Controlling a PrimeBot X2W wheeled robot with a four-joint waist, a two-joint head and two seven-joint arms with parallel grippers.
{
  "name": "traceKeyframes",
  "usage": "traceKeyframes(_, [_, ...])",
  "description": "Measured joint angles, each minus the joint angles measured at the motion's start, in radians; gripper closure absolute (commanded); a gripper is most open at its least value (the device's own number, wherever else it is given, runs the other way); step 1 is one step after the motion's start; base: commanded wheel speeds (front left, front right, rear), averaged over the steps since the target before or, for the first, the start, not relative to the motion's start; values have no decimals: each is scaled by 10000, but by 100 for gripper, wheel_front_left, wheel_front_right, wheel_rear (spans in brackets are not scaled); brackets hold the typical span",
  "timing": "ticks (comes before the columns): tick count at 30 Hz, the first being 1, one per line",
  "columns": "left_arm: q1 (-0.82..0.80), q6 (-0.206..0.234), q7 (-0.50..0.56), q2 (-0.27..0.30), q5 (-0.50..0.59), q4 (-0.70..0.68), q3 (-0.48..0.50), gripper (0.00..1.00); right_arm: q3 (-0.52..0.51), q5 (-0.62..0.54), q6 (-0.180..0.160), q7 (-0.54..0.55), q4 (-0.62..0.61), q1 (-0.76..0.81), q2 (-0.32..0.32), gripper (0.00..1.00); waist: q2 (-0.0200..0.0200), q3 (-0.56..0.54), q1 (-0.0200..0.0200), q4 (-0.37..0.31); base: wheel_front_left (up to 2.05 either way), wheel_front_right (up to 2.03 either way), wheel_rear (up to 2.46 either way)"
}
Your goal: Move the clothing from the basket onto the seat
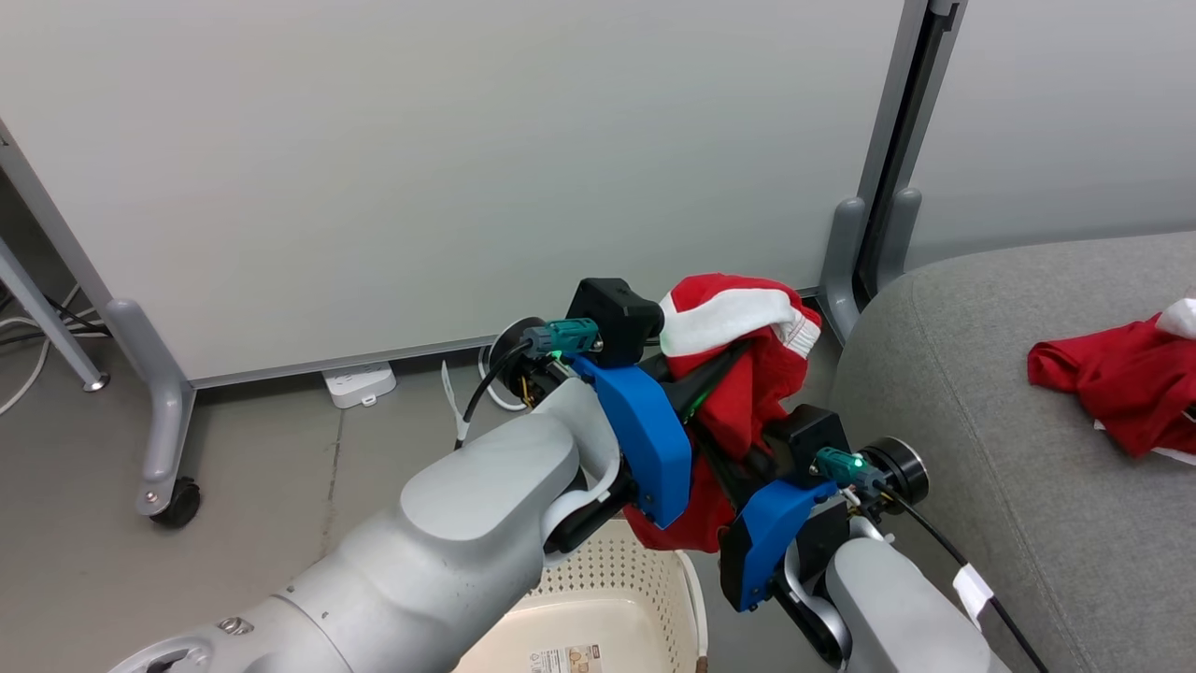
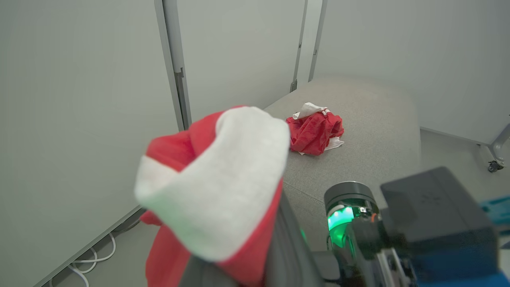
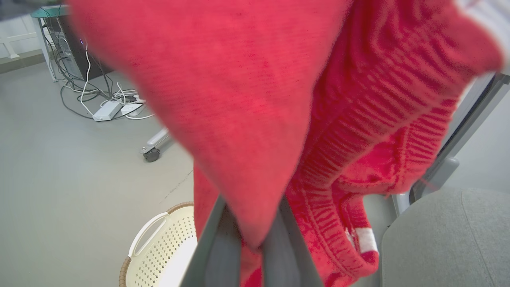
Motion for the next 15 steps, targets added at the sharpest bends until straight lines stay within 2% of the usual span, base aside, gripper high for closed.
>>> traceKeyframes(15, [9,0,-17,0,-35,58,-8,100,84,-79,0,-303,445,-253,0,100,0,14,0,-108,0,0,0])
